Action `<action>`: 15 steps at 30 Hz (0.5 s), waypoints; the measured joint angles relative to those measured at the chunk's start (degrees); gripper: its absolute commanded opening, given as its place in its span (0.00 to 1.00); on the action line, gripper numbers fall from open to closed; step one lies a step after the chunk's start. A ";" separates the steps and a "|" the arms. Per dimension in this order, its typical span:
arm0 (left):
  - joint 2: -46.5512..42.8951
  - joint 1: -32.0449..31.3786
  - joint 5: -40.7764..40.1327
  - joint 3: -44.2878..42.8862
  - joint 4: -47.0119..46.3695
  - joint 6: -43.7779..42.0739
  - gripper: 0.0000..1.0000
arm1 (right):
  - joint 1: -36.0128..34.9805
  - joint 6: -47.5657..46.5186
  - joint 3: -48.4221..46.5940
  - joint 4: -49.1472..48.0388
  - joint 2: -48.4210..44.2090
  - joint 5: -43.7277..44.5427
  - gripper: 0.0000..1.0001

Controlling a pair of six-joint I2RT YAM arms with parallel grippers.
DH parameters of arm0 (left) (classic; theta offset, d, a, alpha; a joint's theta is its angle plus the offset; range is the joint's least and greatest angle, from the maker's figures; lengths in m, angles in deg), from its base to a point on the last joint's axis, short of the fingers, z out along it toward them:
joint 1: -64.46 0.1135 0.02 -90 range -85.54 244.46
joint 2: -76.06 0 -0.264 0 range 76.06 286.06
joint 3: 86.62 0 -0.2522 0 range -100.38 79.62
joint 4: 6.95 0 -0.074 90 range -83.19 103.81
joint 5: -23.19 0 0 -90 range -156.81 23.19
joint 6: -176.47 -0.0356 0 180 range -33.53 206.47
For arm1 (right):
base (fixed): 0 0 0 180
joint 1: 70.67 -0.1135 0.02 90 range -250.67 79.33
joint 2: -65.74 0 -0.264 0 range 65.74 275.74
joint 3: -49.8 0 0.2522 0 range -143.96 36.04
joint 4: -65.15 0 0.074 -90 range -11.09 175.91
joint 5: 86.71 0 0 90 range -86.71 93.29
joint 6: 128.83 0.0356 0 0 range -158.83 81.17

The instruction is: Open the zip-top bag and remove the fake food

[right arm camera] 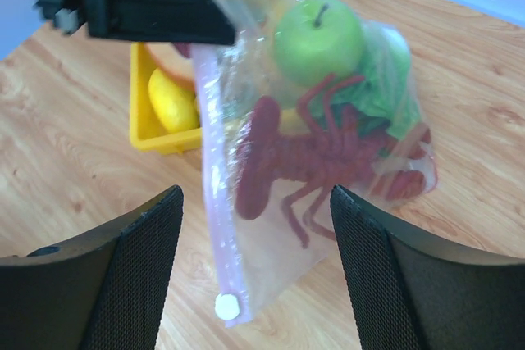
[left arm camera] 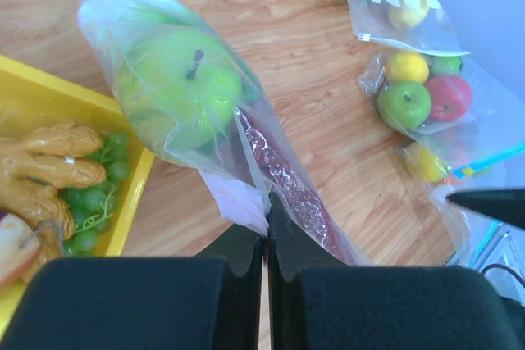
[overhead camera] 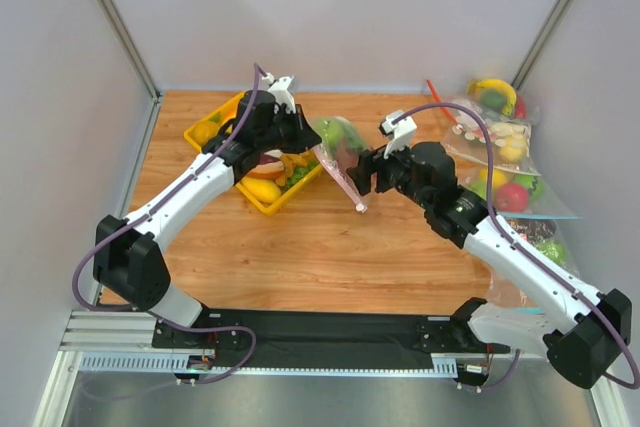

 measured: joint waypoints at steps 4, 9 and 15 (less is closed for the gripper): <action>1.86 0.46 1.66 -1.77 0.57 -0.17 0.00 | -2.67 -2.25 0.26 0.11 0.57 -1.77 0.72; 3.19 0.61 2.67 -2.64 2.12 -0.37 0.00 | -4.83 -3.76 -1.60 0.39 5.49 -2.60 0.71; 3.23 0.61 2.84 -3.74 4.07 -1.07 0.00 | -6.34 -4.61 -3.41 0.70 11.91 -1.03 0.70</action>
